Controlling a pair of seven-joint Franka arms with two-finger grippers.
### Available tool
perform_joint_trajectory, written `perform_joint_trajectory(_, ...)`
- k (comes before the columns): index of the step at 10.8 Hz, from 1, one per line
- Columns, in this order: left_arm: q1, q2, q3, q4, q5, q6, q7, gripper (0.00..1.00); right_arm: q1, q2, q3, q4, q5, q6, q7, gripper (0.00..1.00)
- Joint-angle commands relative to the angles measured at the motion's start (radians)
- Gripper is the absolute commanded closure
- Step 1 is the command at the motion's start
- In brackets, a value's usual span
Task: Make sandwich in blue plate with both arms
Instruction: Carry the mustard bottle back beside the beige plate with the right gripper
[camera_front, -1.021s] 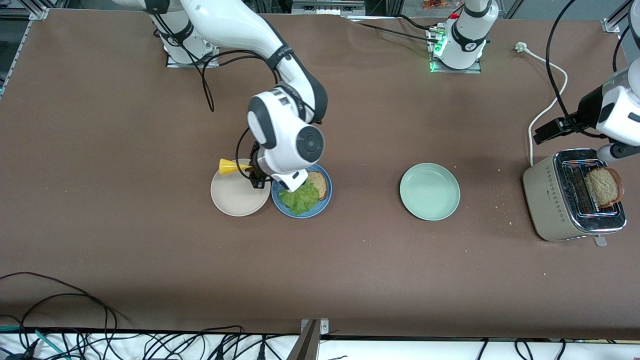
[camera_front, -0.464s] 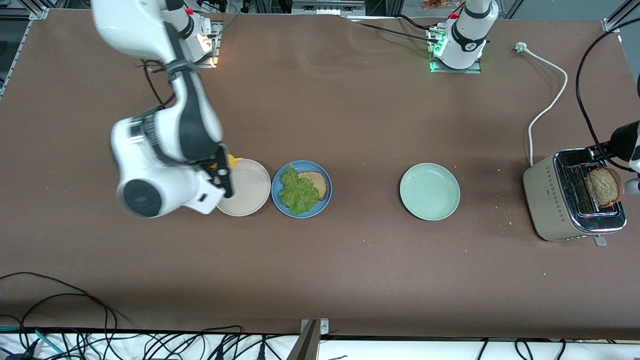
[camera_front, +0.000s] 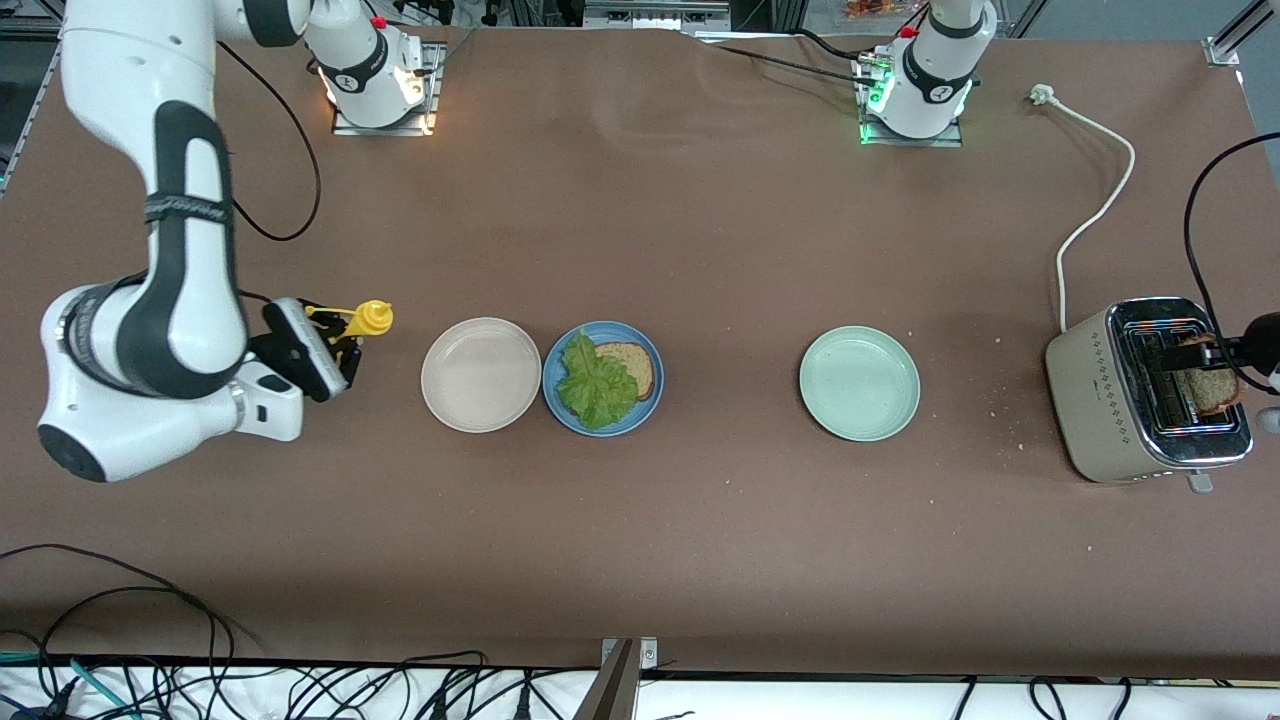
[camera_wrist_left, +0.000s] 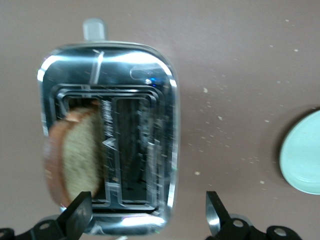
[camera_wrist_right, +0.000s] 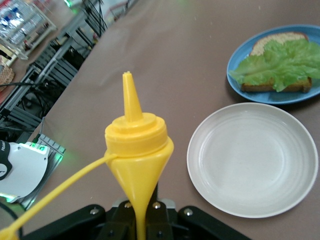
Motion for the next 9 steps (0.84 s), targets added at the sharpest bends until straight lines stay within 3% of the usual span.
perform_joint_trajectory(1,0.066,0.047,-0.002,0.041,0.028,0.035,0.152,0.0,-0.061,0.001,0.018,-0.121,0.102,0.002,-0.2,1.0)
perform_joint_trajectory(5,0.105,0.075,0.007,0.043,0.092,0.039,0.218,0.0,-0.107,0.073,0.019,-0.146,0.19,0.004,-0.393,1.0)
perform_joint_trajectory(6,0.105,0.087,0.007,0.046,0.092,0.039,0.218,0.05,-0.121,0.106,0.019,-0.146,0.213,0.002,-0.439,1.0)
perform_joint_trajectory(7,0.105,0.087,0.007,0.046,0.095,0.039,0.233,0.5,-0.132,0.139,0.019,-0.146,0.224,0.002,-0.472,1.0)
perform_joint_trajectory(8,0.103,0.089,0.007,0.044,0.097,0.039,0.253,0.74,-0.142,0.165,0.021,-0.146,0.227,0.004,-0.496,1.0)
perform_joint_trajectory(9,0.105,0.096,0.007,0.046,0.094,0.039,0.255,0.74,-0.148,0.183,0.021,-0.146,0.259,0.001,-0.534,1.0)
